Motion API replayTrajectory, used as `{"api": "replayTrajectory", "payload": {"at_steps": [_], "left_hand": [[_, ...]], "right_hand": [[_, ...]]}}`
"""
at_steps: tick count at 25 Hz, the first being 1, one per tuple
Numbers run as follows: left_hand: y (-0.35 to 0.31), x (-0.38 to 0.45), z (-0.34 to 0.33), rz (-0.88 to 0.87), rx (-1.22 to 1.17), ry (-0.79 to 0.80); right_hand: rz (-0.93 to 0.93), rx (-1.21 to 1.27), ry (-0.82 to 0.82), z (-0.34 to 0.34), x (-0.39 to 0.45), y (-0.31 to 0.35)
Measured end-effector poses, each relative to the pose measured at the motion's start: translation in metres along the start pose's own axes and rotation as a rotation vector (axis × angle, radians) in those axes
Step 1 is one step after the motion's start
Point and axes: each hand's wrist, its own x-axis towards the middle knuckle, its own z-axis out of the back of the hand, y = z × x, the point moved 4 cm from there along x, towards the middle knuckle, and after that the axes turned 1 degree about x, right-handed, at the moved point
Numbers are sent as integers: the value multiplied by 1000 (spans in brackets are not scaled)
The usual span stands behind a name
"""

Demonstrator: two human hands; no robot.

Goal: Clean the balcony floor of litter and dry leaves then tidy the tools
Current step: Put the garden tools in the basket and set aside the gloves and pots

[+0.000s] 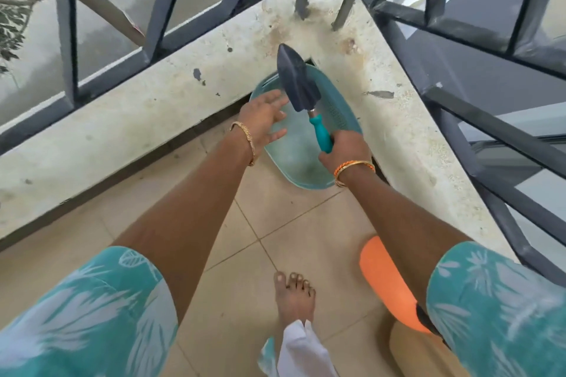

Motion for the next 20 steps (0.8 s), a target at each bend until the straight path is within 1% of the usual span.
{"api": "replayTrajectory", "payload": {"at_steps": [5, 9, 13, 15, 17, 20], "left_hand": [[20, 37, -8, 4, 111, 58], [44, 49, -15, 4, 218, 66], [60, 47, -9, -99, 451, 9], [60, 35, -8, -144, 505, -19], [54, 14, -2, -206, 575, -83], [49, -26, 20, -286, 682, -193]], "right_hand": [[-57, -32, -22, -30, 31, 2], [-70, -22, -27, -33, 52, 1], [-112, 45, -59, -31, 49, -1], [-151, 97, -78, -26, 39, -3], [-173, 130, -79, -18, 23, -3], [-97, 158, -109, -2, -10, 7]]}}
